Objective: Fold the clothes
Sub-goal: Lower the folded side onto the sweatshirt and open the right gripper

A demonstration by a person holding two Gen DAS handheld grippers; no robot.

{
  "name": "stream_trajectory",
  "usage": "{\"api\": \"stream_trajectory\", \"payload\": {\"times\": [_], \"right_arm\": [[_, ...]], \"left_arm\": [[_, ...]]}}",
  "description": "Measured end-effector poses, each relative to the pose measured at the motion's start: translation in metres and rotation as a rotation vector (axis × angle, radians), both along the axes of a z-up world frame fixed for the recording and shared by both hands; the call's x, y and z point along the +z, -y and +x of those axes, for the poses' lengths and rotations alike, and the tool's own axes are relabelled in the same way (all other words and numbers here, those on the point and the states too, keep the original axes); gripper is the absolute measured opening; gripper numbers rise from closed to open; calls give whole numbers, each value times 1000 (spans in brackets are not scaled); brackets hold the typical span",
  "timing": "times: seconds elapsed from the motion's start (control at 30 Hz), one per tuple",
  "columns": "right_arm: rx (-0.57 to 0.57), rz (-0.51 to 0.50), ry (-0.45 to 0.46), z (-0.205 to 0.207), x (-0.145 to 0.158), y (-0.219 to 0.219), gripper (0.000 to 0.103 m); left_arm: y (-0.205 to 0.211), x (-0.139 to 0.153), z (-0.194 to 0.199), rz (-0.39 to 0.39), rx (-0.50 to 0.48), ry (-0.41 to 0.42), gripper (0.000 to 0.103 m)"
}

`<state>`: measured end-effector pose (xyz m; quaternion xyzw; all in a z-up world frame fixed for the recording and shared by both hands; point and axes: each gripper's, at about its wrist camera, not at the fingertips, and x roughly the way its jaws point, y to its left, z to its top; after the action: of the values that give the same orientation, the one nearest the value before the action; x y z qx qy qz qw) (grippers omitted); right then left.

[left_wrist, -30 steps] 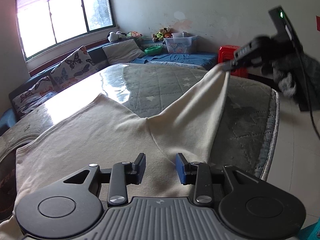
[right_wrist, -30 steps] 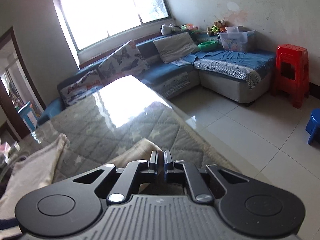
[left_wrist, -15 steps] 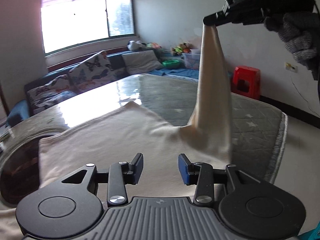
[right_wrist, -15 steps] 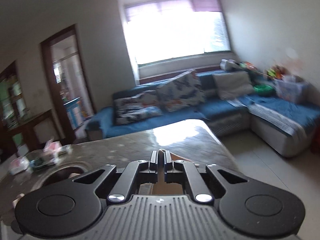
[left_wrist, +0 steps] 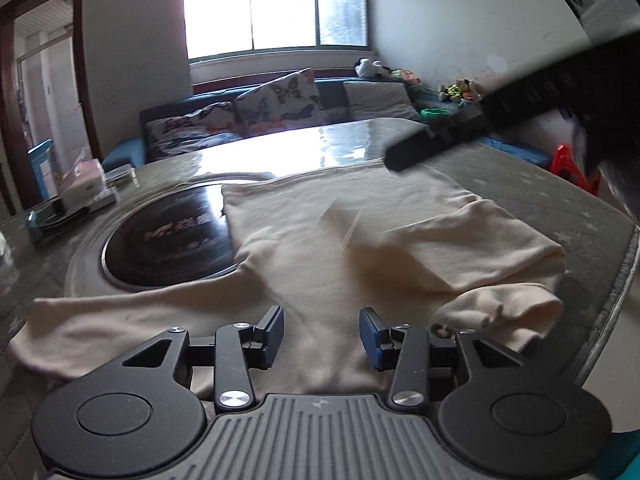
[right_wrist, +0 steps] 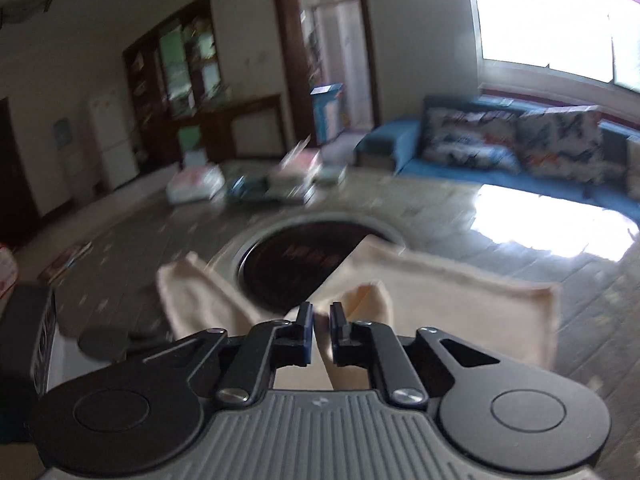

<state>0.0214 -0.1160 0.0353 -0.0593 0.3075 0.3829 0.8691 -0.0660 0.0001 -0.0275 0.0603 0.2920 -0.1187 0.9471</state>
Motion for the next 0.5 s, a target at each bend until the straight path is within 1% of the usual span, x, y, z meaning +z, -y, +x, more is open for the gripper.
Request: {"api": "stream_trajectory", "payload": {"times": [0.03, 0.1, 0.2, 0.33, 0.43, 0.5], "right_arm": [[22, -19, -1, -6, -4, -2, 11], [28, -49, 12, -16, -8, 6, 20], [-16, -89, 4, -19, -14, 31, 22], [-116, -153, -44, -12, -31, 72, 23], [-163, -172, -67, -13, -45, 95, 23], [-178, -167, -77, -14, -51, 104, 23]], "left_arm": [[-3, 1, -1, -3, 9, -1, 45], [-6, 3, -1, -12, 20, 1, 45], [-4, 8, 2, -25, 14, 5, 45], [11, 7, 12, -20, -23, 6, 45], [20, 2, 24, -12, -32, -11, 44], [23, -1, 31, -17, -15, -28, 43]]}}
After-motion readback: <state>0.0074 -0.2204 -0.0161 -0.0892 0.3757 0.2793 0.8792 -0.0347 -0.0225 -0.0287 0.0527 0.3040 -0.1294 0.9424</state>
